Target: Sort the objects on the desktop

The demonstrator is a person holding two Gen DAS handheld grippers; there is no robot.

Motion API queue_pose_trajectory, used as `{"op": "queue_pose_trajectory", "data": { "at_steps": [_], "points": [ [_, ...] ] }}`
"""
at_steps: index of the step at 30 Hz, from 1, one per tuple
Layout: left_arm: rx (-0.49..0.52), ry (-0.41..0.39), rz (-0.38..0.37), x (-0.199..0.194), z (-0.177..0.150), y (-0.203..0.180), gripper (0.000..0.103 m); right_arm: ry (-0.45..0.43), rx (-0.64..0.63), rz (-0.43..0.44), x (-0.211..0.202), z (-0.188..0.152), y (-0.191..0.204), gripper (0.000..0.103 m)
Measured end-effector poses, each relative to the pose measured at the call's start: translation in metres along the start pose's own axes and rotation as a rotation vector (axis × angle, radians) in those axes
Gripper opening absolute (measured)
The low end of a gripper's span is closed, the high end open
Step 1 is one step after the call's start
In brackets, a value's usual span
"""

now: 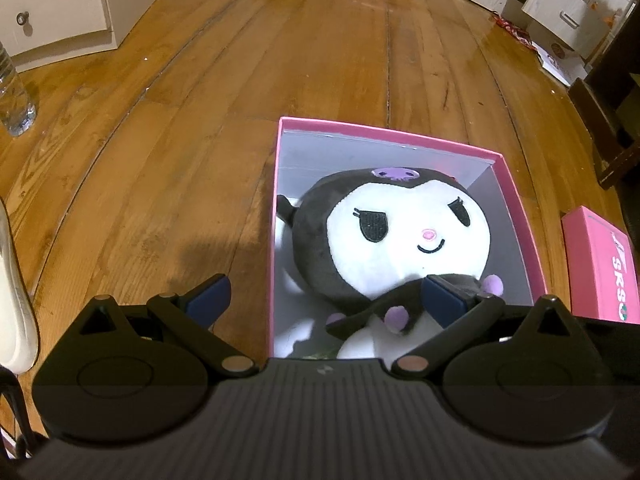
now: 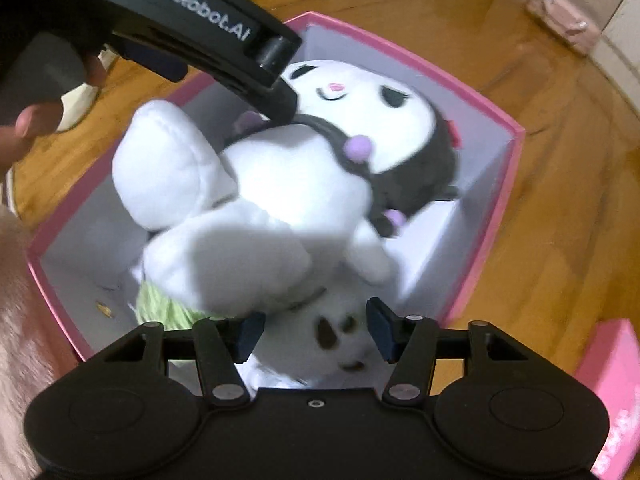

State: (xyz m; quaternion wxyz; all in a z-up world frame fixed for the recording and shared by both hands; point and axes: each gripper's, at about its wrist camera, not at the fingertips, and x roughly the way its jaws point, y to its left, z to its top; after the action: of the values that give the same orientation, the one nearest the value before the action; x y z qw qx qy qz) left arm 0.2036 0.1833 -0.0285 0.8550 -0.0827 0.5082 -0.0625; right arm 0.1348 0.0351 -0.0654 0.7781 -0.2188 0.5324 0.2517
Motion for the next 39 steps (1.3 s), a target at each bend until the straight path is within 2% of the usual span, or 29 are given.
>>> {"op": "queue_pose_trajectory", "data": {
  "at_steps": [4,6,8,13,19,27,30,32,35,39],
  "points": [
    [-0.004,0.002,-0.007,0.001,0.001,0.001,0.103,0.089,-0.200,-0.056,0.020,0.002,0.022,0.081],
    [-0.004,0.003,-0.011,0.002,0.001,0.001,0.103,0.100,-0.245,-0.087,0.024,-0.001,0.027,0.081],
    [0.003,0.001,-0.007,0.001,0.001,0.001,0.103,0.097,-0.257,-0.107,0.024,-0.003,0.029,0.074],
    [-0.007,0.000,-0.009,0.001,0.002,0.004,0.103,0.092,-0.216,-0.124,0.011,-0.009,0.025,0.063],
    [-0.011,-0.003,-0.019,0.001,0.004,0.005,0.103,0.041,-0.148,-0.100,-0.020,-0.019,0.023,0.060],
    [-0.026,-0.001,-0.044,0.000,0.003,0.006,0.103,-0.033,-0.134,-0.096,-0.076,-0.037,0.027,0.060],
    [-0.027,0.012,-0.035,0.002,0.003,0.004,0.103,-0.050,-0.110,-0.091,-0.080,-0.030,0.033,0.062],
    [-0.020,0.022,-0.028,0.005,0.002,0.002,0.103,-0.059,-0.107,-0.083,-0.080,-0.028,0.034,0.068],
    [-0.016,0.021,-0.030,0.004,0.003,0.000,0.103,-0.073,-0.091,-0.076,-0.070,-0.024,0.030,0.069],
    [-0.026,0.012,-0.033,0.001,0.003,0.004,0.103,-0.152,-0.060,-0.058,-0.092,-0.027,0.029,0.070]
  ]
}}
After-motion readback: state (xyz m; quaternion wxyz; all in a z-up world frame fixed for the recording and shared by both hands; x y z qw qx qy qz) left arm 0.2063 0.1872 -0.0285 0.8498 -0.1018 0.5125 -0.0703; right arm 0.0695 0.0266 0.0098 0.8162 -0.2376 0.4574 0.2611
